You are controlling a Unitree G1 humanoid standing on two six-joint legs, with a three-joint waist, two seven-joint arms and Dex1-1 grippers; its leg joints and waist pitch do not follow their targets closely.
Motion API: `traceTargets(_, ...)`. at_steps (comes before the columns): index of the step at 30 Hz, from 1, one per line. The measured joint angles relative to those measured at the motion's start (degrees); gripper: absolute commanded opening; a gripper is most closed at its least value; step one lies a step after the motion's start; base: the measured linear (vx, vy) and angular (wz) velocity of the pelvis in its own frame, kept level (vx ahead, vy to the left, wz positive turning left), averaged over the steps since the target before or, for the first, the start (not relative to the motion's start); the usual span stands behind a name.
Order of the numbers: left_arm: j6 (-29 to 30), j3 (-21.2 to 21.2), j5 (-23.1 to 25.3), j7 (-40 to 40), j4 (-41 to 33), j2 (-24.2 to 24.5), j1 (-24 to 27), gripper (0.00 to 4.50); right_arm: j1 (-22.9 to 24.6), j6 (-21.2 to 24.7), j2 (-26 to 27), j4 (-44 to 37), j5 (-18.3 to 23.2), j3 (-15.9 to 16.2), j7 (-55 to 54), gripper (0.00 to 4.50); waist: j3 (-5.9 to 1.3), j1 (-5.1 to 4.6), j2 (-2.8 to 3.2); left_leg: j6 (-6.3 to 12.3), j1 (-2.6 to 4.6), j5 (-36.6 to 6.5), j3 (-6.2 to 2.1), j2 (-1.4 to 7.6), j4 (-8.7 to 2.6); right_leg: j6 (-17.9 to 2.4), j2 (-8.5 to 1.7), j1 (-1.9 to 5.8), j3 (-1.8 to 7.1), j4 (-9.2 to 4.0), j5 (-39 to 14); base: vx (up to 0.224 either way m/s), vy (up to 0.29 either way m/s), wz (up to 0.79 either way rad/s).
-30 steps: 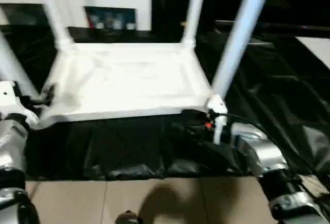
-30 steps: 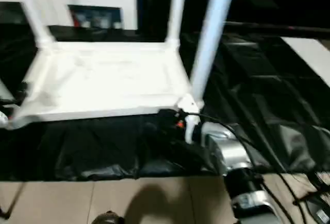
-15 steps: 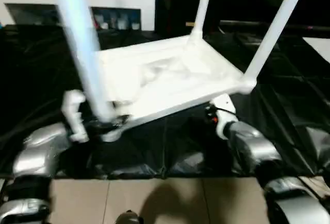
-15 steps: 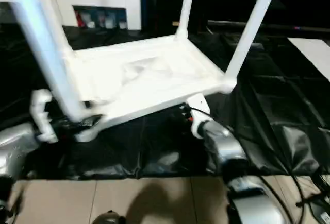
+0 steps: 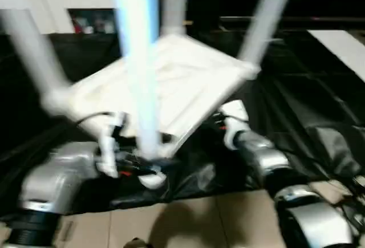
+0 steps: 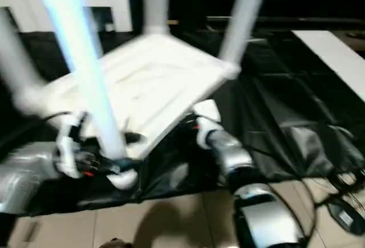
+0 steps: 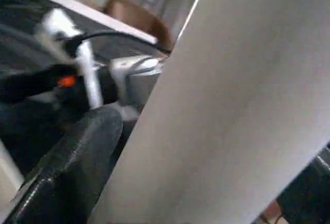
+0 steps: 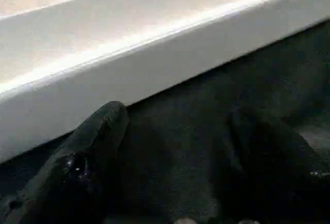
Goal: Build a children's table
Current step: Rotate table base
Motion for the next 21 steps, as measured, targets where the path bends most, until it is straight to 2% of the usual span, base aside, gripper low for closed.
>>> traceTargets(6, -1.0, -1.4, 1.7, 4.1, -0.1, -3.9, -1.7, 4.47, -2.7, -1.9, 2.1, 4.3, -1.1, 0.6, 1.7, 3.72, 0.05, 0.33, -0.13, -0.23, 0.06, 0.1, 0.0, 0.3, 0.0, -0.2, 0.25, -0.1, -0.01, 0.23, -0.1, 0.0, 0.0, 0.0)
traceTargets(14, -5.1, -3.7, 5.8, 8.2, 4.7, -9.9, -6.9, 4.47, -2.8, -4.4, 2.1, 6.0, -0.6, -0.3, 8.0, 3.72, 0.04, 0.3, -0.11, -0.24, 0.05, 0.1, 0.01, 0.38, 0.01, -0.2, 0.35, -0.13, 0.0, 0.26, -0.1, 0.0, 0.0, 0.0)
traceTargets(18, -11.0, -5.1, 9.5, 12.5, 10.2, -15.1, -9.8, 4.47, -3.3, -6.3, 2.2, 8.3, -0.5, -2.1, 4.4, 3.72, 0.05, 0.36, -0.07, -0.24, 0.07, 0.1, 0.01, 0.38, 0.03, -0.3, 0.35, -0.11, 0.01, 0.27, -0.1, 0.0, 0.0, 0.0)
traceTargets(21, -15.5, -5.6, 12.1, 15.6, 14.4, -16.3, -12.1, 4.47, -3.3, -7.4, 1.9, 8.8, -0.3, -2.9, 2.2, 3.72, 0.2, 0.31, 0.27, -0.25, 0.07, 0.2, 0.0, 0.38, 0.04, -0.3, 0.35, -0.11, 0.01, 0.3, -0.1, 0.0, 0.0, 0.0)
